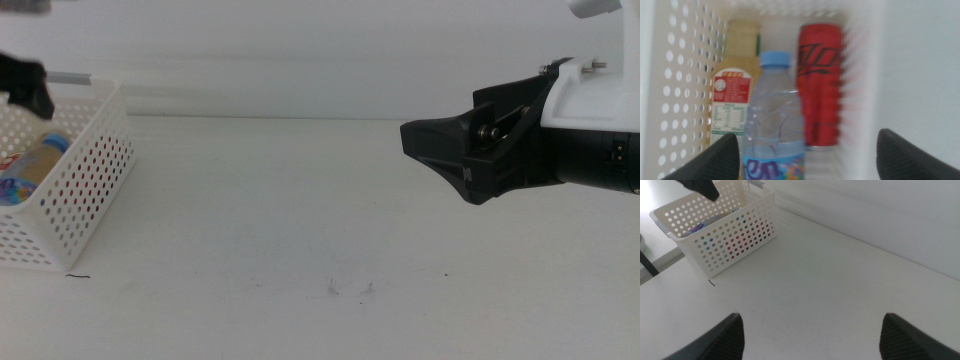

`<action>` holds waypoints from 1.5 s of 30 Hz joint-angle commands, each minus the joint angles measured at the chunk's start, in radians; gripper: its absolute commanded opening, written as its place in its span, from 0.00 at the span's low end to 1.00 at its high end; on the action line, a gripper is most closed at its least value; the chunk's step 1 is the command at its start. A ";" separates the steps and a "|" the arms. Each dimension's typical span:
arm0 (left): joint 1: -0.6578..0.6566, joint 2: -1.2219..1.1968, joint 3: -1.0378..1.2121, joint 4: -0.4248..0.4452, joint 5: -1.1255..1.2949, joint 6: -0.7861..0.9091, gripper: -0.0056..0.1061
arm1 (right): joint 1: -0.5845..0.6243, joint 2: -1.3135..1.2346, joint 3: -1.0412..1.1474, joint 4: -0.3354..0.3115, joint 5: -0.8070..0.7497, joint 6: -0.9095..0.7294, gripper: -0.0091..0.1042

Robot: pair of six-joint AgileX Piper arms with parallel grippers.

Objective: Use arms to grab the bottles and put them into the dustbin to the left of the table.

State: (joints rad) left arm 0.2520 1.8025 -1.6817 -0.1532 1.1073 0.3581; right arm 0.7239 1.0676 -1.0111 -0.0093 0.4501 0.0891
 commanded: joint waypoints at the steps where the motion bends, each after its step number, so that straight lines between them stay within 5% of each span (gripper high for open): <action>1: -0.037 -0.090 -0.004 -0.006 0.030 -0.026 0.89 | 0.001 -0.005 0.006 -0.007 -0.005 0.000 0.90; 16: -0.400 -0.774 0.360 -0.020 -0.298 -0.051 0.89 | 0.001 -0.005 0.006 -0.007 -0.005 0.000 0.90; 25: -0.401 -0.998 0.502 0.016 -0.325 -0.105 0.89 | 0.001 -0.005 0.006 -0.007 -0.005 0.000 0.90; 43: -0.401 -1.013 0.502 -0.071 -0.330 -0.102 0.89 | 0.001 -0.005 0.006 -0.007 -0.005 0.000 0.89; 45: -0.401 -1.017 0.502 -0.022 -0.363 -0.145 0.89 | 0.001 -0.005 0.006 -0.007 -0.005 0.000 0.89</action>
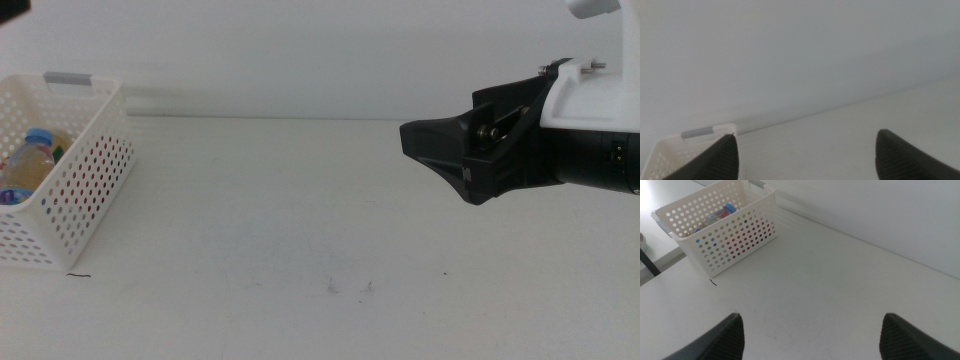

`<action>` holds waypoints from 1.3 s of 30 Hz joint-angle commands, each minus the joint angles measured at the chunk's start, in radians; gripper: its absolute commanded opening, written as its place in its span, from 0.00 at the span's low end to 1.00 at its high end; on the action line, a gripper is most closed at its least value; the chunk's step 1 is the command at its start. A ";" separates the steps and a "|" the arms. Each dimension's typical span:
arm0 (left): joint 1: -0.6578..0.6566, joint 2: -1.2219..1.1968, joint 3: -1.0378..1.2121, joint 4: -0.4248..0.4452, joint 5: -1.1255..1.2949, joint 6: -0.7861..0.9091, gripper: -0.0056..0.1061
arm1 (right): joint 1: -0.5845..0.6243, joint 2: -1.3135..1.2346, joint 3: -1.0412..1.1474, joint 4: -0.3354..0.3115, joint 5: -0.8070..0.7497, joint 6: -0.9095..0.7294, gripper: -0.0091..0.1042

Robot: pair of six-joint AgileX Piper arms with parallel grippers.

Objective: Use arms to grab the bottles and put them into the dustbin to the left of the table.

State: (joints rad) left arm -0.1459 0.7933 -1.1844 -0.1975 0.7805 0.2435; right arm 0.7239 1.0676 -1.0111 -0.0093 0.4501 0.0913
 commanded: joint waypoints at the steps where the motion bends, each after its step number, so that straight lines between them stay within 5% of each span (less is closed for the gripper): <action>1: -0.003 -0.014 0.005 0.051 -0.044 -0.085 0.89 | 0.001 -0.005 0.006 -0.007 -0.005 -0.002 0.89; 9: -0.003 -0.014 0.005 0.186 -0.045 -0.218 0.89 | 0.001 -0.005 0.006 -0.007 -0.005 -0.002 0.90; 19: -0.003 -0.024 0.050 0.197 -0.074 -0.216 0.89 | -0.033 -0.015 0.006 0.023 -0.005 -0.002 0.90; 27: -0.003 -0.267 0.528 0.187 -0.386 -0.216 0.89 | -0.334 -0.233 0.262 0.071 -0.434 -0.002 0.90; 39: 0.046 -0.722 1.007 0.197 -0.404 -0.216 0.89 | -0.706 -0.863 0.855 0.082 -0.390 -0.002 0.90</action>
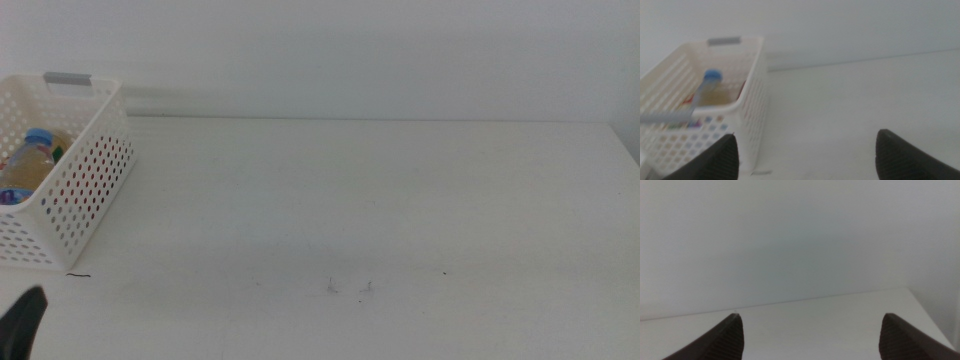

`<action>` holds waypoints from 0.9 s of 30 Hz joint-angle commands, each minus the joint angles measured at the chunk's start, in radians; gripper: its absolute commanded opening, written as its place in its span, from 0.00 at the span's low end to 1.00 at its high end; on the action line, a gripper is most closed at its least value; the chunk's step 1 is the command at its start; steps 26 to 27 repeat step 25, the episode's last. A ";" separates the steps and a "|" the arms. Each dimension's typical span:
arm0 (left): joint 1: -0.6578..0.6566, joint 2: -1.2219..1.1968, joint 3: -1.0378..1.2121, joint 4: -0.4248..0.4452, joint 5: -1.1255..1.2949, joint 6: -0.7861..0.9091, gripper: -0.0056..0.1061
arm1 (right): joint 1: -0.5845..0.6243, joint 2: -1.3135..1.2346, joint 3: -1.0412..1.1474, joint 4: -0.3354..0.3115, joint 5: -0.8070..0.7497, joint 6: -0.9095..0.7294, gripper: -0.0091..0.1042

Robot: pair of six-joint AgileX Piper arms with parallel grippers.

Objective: Use arms to grab the bottles and put them into the dustbin to the left of the table.

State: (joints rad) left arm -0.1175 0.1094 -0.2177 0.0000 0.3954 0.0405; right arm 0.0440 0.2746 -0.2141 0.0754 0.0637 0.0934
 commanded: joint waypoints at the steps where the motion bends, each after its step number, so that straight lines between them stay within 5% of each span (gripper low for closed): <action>1: 0.038 -0.057 0.061 -0.009 -0.021 -0.013 0.89 | -0.035 -0.119 0.096 -0.002 0.002 -0.004 0.90; 9: 0.161 -0.109 0.191 -0.018 -0.084 -0.013 0.89 | -0.045 -0.275 0.214 -0.054 0.093 -0.004 0.90; 27: 0.167 -0.109 0.218 -0.016 -0.094 -0.013 0.89 | -0.045 -0.275 0.214 -0.049 0.123 -0.004 0.90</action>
